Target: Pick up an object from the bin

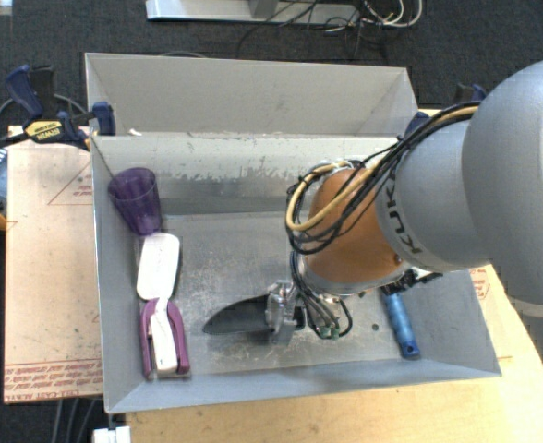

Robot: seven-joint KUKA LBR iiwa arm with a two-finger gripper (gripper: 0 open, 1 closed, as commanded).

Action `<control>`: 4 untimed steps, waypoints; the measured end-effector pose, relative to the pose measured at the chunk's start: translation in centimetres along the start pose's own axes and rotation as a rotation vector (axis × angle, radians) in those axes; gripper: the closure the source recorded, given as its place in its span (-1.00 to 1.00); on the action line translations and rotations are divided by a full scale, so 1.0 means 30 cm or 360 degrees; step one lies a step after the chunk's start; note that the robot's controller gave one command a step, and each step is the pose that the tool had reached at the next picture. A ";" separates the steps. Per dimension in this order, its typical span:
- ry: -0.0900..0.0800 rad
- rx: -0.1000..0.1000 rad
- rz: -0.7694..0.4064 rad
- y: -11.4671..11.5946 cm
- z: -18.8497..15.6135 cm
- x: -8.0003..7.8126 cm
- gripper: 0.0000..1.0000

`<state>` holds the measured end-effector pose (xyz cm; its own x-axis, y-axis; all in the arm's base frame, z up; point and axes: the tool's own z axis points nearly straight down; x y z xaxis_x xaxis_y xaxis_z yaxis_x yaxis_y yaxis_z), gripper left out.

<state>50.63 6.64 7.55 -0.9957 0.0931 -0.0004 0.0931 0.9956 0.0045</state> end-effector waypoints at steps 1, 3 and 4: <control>0.0000 0.0000 0.0000 0.000 0.000 0.000 1.00; 0.0000 0.0000 0.0000 0.000 0.000 0.000 1.00; 0.0002 0.0001 0.0000 -0.001 0.001 0.001 -1.00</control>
Offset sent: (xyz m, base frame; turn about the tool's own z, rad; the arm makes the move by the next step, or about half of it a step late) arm 0.0000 0.0000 0.0000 0.0000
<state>50.61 6.61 7.53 -0.9956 0.0933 0.0006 0.0933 0.9956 0.0040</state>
